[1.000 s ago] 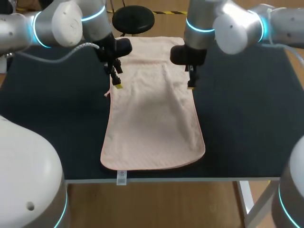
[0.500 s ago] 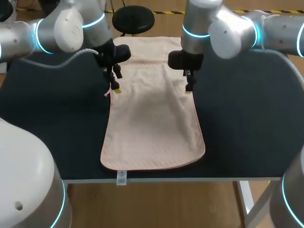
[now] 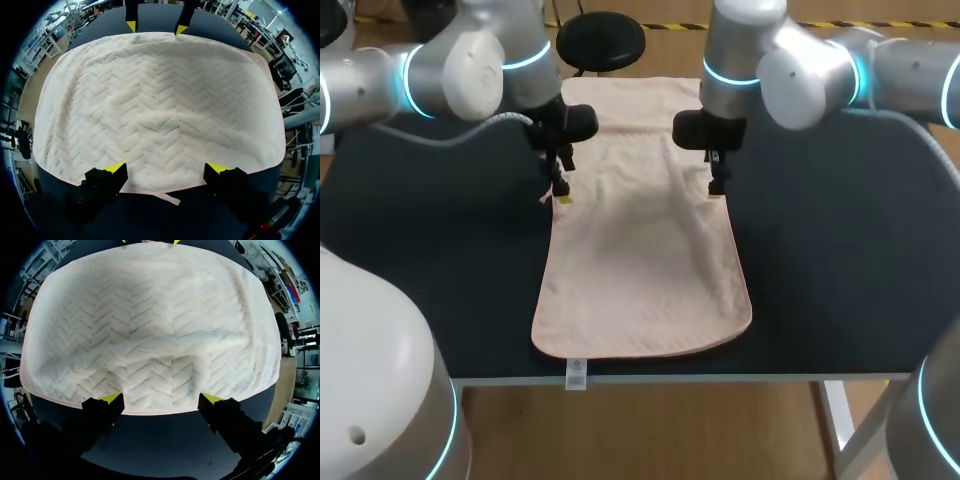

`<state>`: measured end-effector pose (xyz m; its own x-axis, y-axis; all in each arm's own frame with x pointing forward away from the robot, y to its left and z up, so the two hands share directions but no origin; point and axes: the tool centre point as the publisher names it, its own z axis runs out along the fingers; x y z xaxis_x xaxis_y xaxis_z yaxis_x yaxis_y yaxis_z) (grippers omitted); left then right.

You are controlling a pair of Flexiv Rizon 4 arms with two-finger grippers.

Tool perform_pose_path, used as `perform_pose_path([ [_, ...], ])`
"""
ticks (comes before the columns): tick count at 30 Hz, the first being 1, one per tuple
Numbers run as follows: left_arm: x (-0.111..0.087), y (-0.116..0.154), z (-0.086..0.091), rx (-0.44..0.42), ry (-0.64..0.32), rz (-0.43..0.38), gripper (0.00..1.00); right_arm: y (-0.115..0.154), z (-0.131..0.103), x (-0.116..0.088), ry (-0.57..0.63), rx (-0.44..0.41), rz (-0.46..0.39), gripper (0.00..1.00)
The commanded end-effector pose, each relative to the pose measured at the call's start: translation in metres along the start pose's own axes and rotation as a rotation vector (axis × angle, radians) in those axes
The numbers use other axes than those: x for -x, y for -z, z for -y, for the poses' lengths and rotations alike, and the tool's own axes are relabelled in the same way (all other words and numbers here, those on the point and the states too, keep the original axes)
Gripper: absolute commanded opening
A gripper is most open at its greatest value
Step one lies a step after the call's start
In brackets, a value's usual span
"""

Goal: Fold the towel

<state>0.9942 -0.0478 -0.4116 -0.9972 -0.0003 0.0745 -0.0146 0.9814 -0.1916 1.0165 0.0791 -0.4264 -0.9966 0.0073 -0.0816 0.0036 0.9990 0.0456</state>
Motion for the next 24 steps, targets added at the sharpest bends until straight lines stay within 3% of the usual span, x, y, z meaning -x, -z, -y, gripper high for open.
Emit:
perform_pose_path([
  [1,0.003,-0.004,0.003,0.027,-0.006,0.02,1.0,0.0,0.001,0.001,0.001,0.007,0.001,1.0],
  [22,0.016,-0.021,-0.005,0.061,0.012,0.029,1.0,-0.016,-0.002,0.004,0.02,-0.005,-0.006,1.0],
  [24,0.016,-0.023,-0.005,0.06,0.012,0.03,0.63,-0.017,-0.001,0.003,0.022,-0.009,-0.007,1.0],
])
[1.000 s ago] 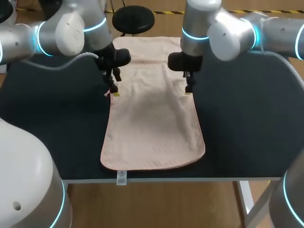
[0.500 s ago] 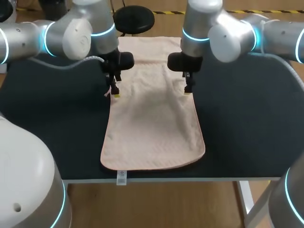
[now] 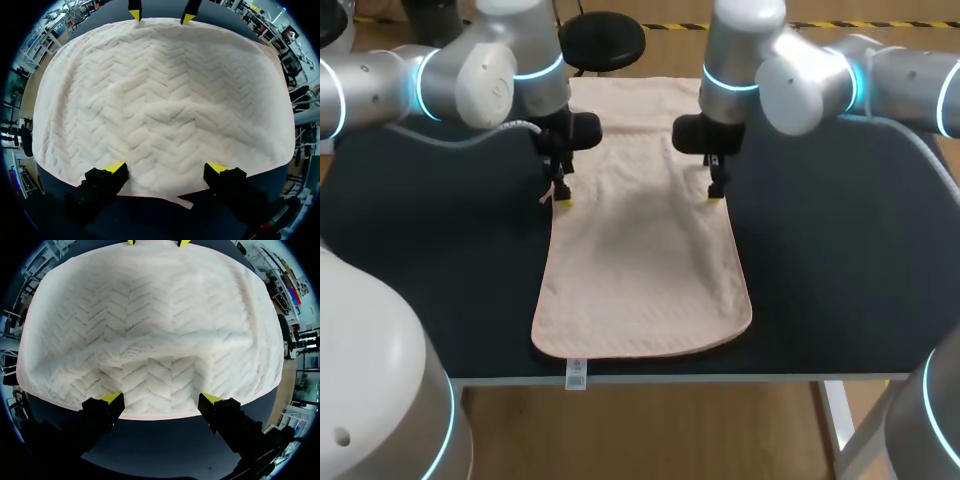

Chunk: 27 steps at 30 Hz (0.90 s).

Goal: Fold the towel

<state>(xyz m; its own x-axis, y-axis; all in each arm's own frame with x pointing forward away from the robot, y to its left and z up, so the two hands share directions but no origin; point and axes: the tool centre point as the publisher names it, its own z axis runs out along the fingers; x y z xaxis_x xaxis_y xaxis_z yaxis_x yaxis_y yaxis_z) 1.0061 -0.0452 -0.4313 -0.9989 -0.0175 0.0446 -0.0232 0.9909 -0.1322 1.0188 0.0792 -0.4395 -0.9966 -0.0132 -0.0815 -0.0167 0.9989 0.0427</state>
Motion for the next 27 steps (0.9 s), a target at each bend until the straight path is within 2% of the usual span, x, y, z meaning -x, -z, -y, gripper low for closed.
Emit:
perform_pose_path([
  [1,0.003,-0.006,0.001,0.0,0.001,-0.003,0.62,-0.004,-0.001,0.001,0.002,-0.009,-0.008,1.0],
  [4,0.002,-0.008,0.002,-0.002,0.004,-0.004,0.62,-0.005,0.0,0.0,0.002,-0.012,-0.011,1.0],
  [5,0.002,-0.008,0.002,-0.003,0.004,-0.004,0.5,-0.005,0.0,0.0,0.002,-0.012,-0.012,1.0],
  [8,0.001,-0.01,0.001,-0.008,0.009,-0.002,0.47,-0.005,0.0,-0.001,0.0,-0.013,-0.013,1.0],
  [10,0.0,-0.011,0.001,-0.012,0.013,-0.004,0.35,-0.005,0.0,-0.001,0.0,-0.014,-0.014,1.0],
  [11,0.0,-0.012,0.001,-0.011,0.013,-0.005,0.25,-0.005,0.0,-0.002,-0.001,-0.015,-0.015,0.88],
  [12,-0.001,-0.012,0.001,-0.011,0.014,-0.006,0.0,-0.005,0.0,-0.002,-0.002,-0.015,-0.015,0.46],
  [13,-0.001,-0.013,0.001,-0.012,0.015,-0.006,0.0,-0.005,0.0,-0.002,-0.003,-0.016,-0.015,0.29],
  [14,-0.002,-0.013,0.001,-0.016,0.015,-0.004,0.0,-0.005,0.0,-0.002,-0.003,-0.016,-0.015,0.07],
  [15,-0.002,-0.013,0.001,-0.017,0.016,-0.003,0.0,-0.005,0.0,-0.002,-0.003,-0.016,-0.015,0.0],
  [27,-0.009,0.009,-0.003,-0.034,0.04,0.017,0.0,0.017,-0.001,0.002,-0.007,-0.001,0.032,0.0],
])
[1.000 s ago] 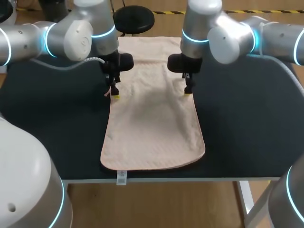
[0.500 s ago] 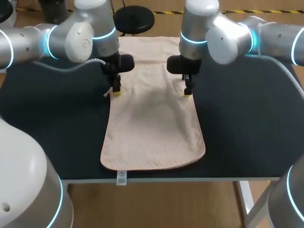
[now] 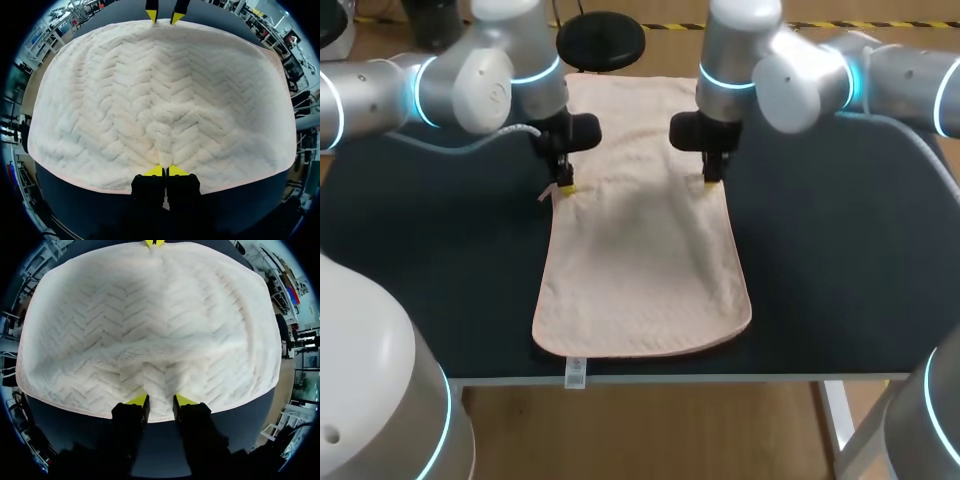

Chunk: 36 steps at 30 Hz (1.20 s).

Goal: Fold the towel

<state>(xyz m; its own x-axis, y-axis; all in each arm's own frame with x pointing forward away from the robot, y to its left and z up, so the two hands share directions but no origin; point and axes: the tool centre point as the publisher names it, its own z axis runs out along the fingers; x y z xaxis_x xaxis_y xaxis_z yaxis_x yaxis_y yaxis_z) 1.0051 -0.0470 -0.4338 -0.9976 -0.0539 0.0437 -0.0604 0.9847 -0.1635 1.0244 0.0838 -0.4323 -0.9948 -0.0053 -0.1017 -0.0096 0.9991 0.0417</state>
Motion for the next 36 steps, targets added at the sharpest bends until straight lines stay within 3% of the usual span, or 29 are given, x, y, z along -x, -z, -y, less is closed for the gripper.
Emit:
perform_pose_path([
  [1,-0.009,0.014,-0.005,0.0,0.007,0.012,0.0,0.013,0.004,-0.004,0.0,0.003,0.017,0.0],
  [8,-0.014,0.02,-0.008,-0.007,0.016,0.013,0.0,0.011,0.006,-0.01,0.009,0.011,-0.001,0.0],
  [10,-0.014,0.019,-0.007,-0.005,0.013,0.01,0.0,0.009,0.005,-0.012,0.008,0.003,-0.011,1.0],
  [27,-0.011,0.014,-0.005,0.001,0.006,-0.006,0.0,-0.014,0.004,-0.012,-0.009,-0.004,-0.045,1.0],
  [28,-0.01,0.014,-0.005,0.0,0.005,-0.006,0.0,-0.016,0.004,-0.013,-0.011,-0.008,-0.047,0.77],
  [29,-0.01,0.014,-0.005,0.0,0.004,-0.006,0.0,-0.017,0.004,-0.014,-0.014,-0.014,-0.049,0.45],
  [30,-0.009,0.014,-0.005,0.001,0.003,-0.007,0.0,-0.018,0.005,-0.014,-0.017,-0.016,-0.05,0.07],
  [31,-0.009,0.014,-0.004,0.001,0.002,-0.007,0.0,-0.018,0.005,-0.015,-0.018,-0.015,-0.05,0.0],
  [36,-0.008,0.013,-0.003,0.002,-0.002,-0.009,0.0,-0.016,0.007,-0.016,-0.024,-0.012,-0.046,0.0],
])
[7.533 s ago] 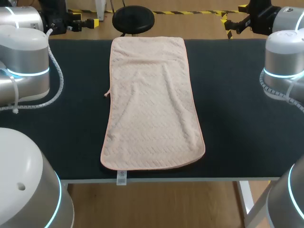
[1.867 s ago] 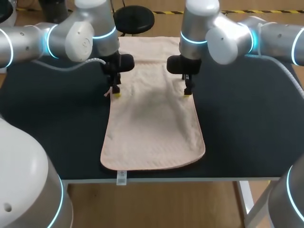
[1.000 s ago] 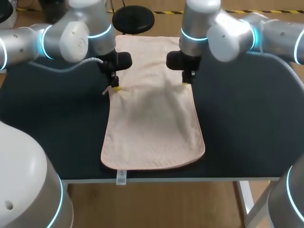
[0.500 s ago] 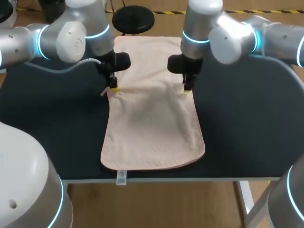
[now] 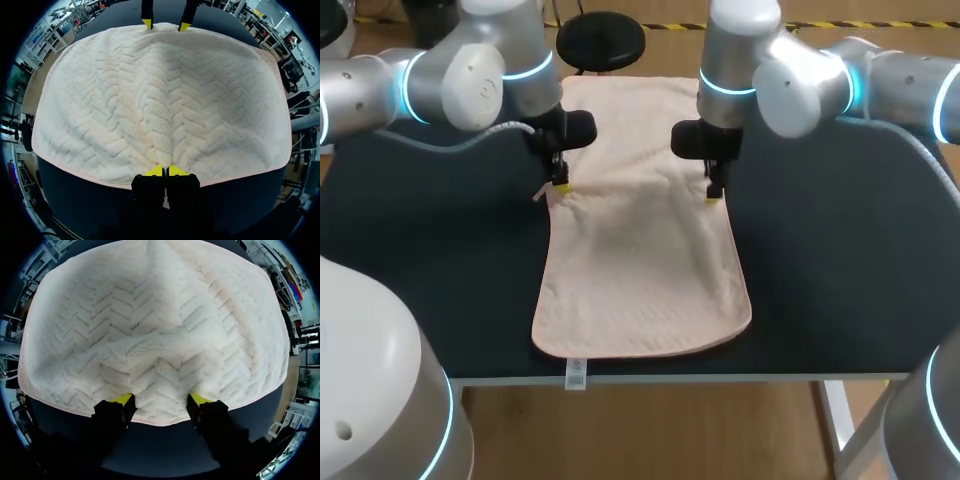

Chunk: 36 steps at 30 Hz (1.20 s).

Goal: Fold the towel

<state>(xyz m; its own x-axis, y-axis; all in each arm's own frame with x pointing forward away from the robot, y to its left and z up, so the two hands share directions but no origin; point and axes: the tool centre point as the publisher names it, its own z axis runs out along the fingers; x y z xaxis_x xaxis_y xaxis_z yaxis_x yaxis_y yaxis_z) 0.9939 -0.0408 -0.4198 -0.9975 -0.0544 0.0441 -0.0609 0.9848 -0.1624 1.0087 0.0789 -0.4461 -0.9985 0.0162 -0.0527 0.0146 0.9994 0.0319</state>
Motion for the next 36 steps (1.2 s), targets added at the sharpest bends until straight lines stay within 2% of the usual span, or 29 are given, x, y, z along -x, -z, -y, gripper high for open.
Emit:
perform_pose_path([
  [1,0.003,-0.001,0.001,0.0,-0.004,-0.009,0.0,-0.002,0.002,0.001,-0.002,0.001,0.004,0.0],
  [8,0.002,-0.003,0.004,-0.001,-0.006,-0.012,0.0,0.008,0.004,-0.003,-0.002,-0.002,0.012,0.0],
  [17,0.0,0.013,0.002,-0.005,0.014,0.003,0.0,0.042,0.01,-0.004,0.004,-0.003,0.059,0.0],
  [36,-0.006,0.12,0.002,-0.033,0.099,0.092,0.0,0.128,0.032,-0.001,0.048,0.023,0.164,0.0],
])
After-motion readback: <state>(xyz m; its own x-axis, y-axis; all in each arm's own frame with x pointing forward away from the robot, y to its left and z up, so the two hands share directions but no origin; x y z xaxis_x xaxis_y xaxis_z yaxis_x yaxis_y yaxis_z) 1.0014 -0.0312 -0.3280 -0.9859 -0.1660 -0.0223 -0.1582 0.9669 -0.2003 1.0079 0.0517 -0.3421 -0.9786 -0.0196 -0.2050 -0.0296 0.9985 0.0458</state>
